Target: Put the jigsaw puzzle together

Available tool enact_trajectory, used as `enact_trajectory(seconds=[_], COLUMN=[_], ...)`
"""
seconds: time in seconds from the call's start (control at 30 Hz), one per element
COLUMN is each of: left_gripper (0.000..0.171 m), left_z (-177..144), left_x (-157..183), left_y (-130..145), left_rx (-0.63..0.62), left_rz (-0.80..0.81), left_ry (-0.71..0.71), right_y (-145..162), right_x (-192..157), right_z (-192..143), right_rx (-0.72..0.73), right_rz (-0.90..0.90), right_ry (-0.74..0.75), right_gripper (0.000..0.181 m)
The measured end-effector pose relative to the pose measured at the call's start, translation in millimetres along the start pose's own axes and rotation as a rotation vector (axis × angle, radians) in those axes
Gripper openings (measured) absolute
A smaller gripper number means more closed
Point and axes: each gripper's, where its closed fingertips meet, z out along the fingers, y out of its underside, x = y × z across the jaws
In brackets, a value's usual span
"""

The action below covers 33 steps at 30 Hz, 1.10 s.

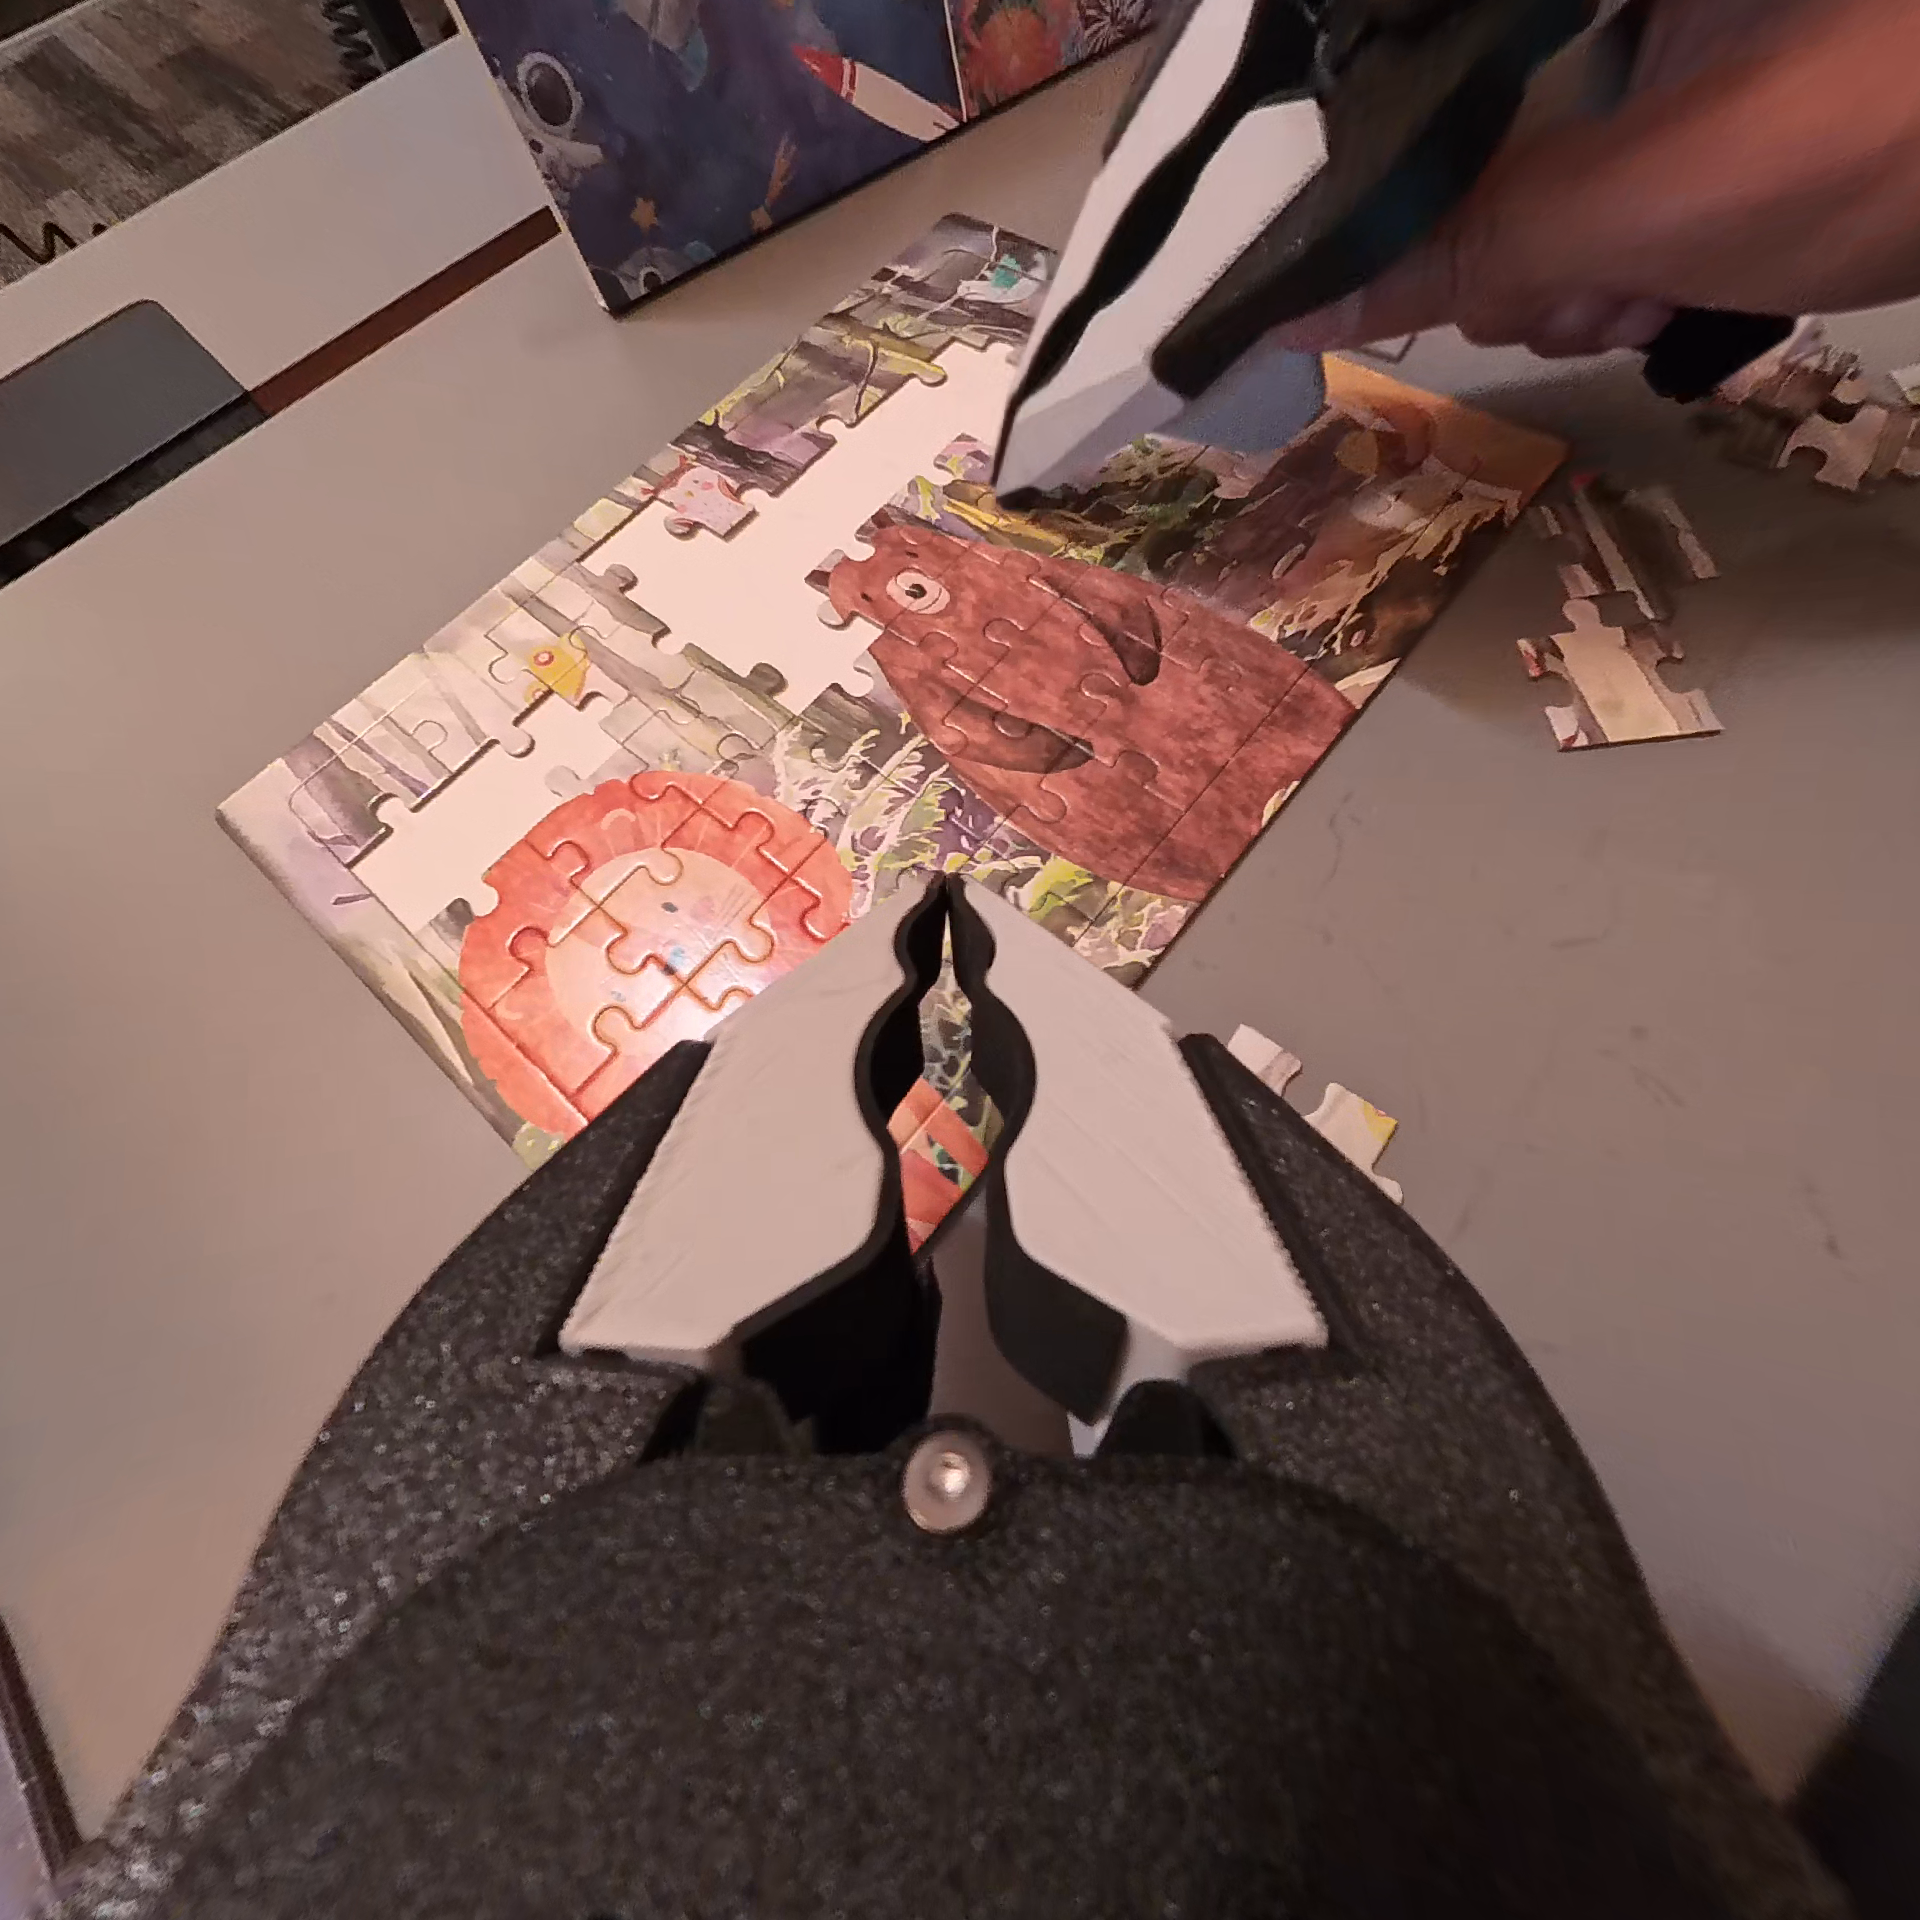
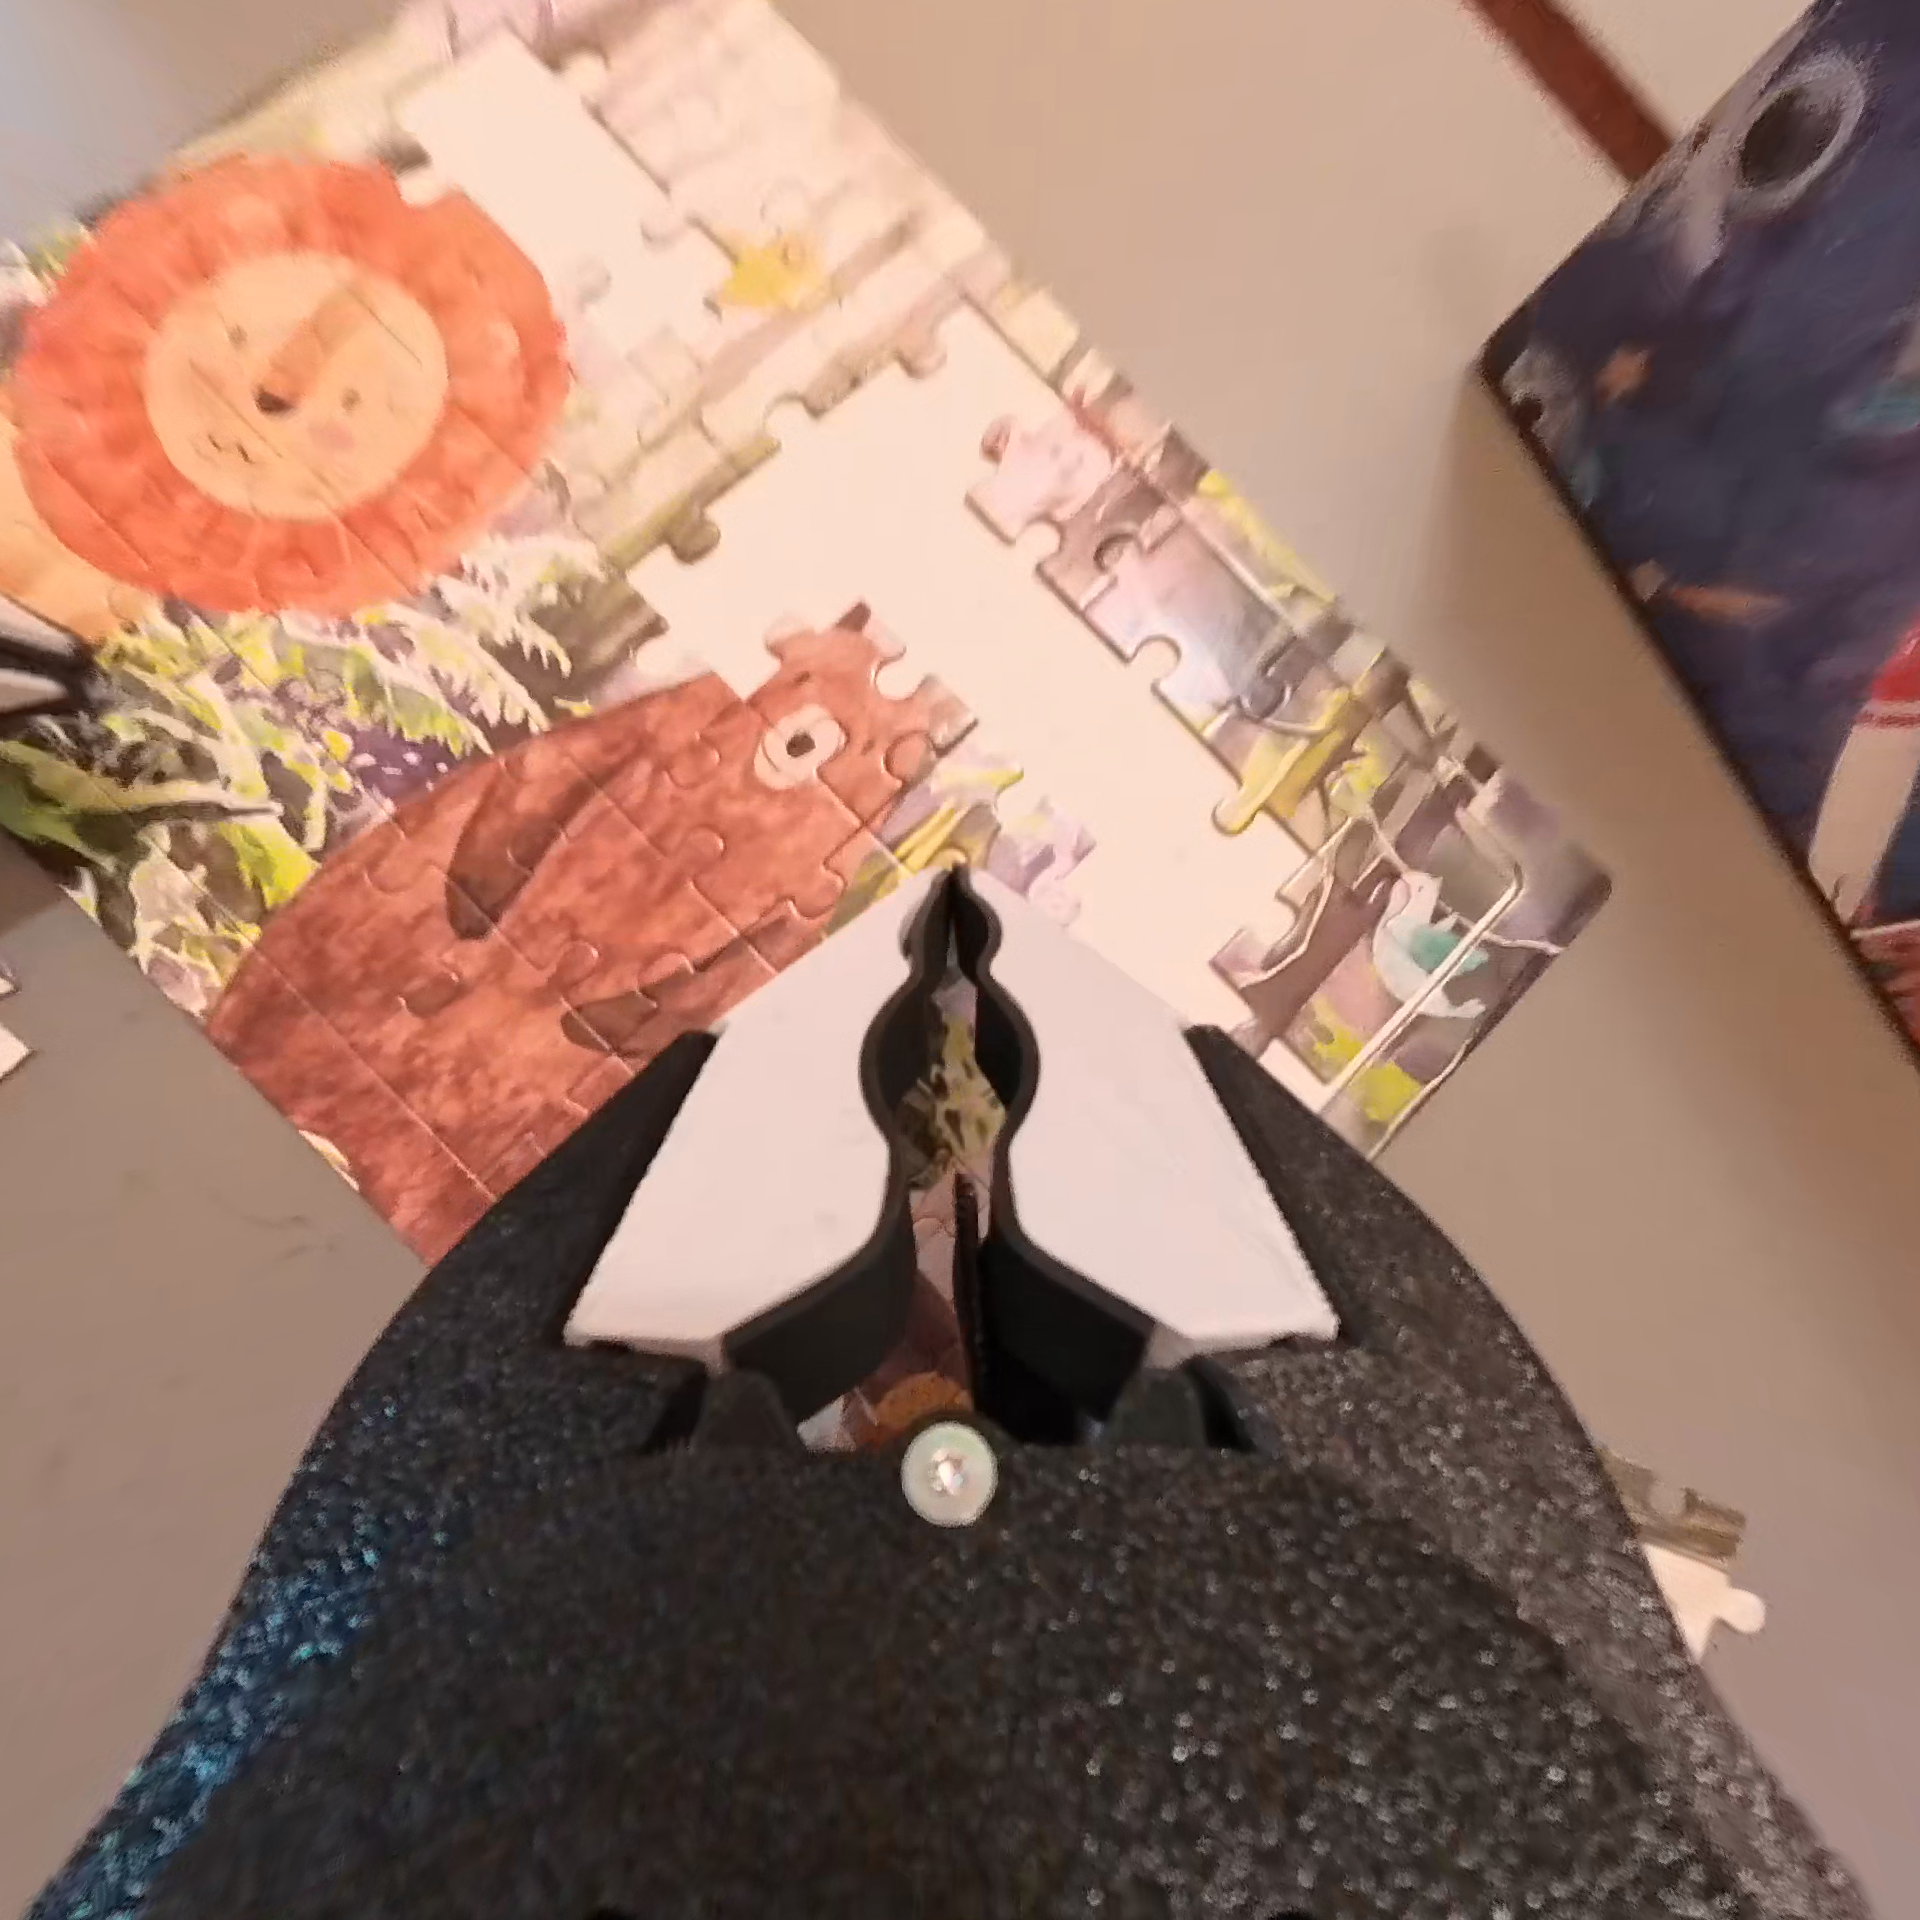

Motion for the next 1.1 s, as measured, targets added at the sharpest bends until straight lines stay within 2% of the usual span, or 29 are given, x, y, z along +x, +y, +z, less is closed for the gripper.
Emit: enact_trajectory(seconds=[0.1,0.2,0.27,0.4,0.5,0.6,0.7,0.77,0.87,1.0,1.1], left_gripper=[0.000,0.000,0.000,0.000,0.000,0.000,0.000,0.000,0.009,0.023,0.024], left_z=[0,1,0,0,-1,-2,-2,-4,-6,-8,-7], left_x=[-2,-5,-6,-8,-11,-15,-13,-5,22,87,136], left_y=[1,2,2,1,0,1,-1,-6,-19,-38,-43], left_rx=[-0.004,-0.007,-0.005,-0.003,0.004,0.002,0.007,0.028,0.051,0.055,0.013], left_rz=[0.005,0.018,0.021,0.023,0.032,0.046,0.048,0.030,0.000,0.021,0.063], left_ry=[-0.013,-0.033,-0.041,-0.049,-0.071,-0.102,-0.092,-0.050,0.074,0.295,0.425], right_y=[-2,-15,-3,-10,-21,-26,10,53,124,205,248], right_x=[5,4,2,3,27,43,46,40,38,30,26], right_z=[-3,-9,-3,-9,-47,-119,-185,-213,-249,-276,-280], right_rx=[0.006,0.074,0.006,0.065,0.168,0.399,0.535,0.528,0.471,0.340,0.265], right_rz=[-0.016,-0.020,-0.032,-0.023,-0.023,0.057,0.160,0.238,0.332,0.421,0.479], right_ry=[0.036,0.041,0.039,0.051,0.161,0.205,0.244,0.245,0.348,0.435,0.449], right_gripper=[0.000,0.000,0.000,0.000,0.000,0.000,0.000,0.006,0.012,0.019,0.023])
